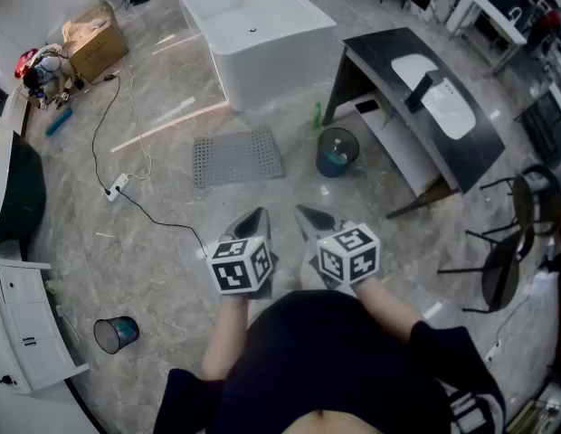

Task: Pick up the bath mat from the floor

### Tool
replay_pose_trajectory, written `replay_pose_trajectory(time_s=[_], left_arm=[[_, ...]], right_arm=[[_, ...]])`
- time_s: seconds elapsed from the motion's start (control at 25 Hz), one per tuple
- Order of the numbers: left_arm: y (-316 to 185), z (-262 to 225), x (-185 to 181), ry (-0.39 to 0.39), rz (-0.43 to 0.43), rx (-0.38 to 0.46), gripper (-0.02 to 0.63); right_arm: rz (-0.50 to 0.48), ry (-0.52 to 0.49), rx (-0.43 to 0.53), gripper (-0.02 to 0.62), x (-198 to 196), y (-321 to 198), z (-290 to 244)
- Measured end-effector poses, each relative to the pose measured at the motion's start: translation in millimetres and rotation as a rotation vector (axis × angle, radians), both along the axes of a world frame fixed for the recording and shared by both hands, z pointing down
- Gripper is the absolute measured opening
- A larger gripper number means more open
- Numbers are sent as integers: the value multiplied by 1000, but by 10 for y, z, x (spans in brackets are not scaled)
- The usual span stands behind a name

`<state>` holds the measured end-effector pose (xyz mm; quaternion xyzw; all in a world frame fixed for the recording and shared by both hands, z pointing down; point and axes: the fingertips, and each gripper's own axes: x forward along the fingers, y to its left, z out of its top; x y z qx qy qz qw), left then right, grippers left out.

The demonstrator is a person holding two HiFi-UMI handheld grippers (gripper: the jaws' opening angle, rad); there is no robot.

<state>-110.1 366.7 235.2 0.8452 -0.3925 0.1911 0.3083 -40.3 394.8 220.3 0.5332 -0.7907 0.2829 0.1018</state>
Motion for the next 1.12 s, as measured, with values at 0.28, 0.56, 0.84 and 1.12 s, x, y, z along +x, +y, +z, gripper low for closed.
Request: replay_pose_trajectory(time_s=[0.28, 0.56, 0.84, 1.12], left_arm=[[19, 19, -38, -1, -4, -7, 0], [32, 36, -82, -1, -7, -11, 0], [23, 31, -117, 1, -3, -5, 0], [20, 47, -168, -1, -10, -4, 0]], right_arm=[[-13, 13, 3, 11, -40, 18, 6], [-18, 21, 8, 11, -78, 15, 15], [-5, -12, -10, 12, -122, 14, 51], [-8, 7, -11, 11, -179, 8, 62]])
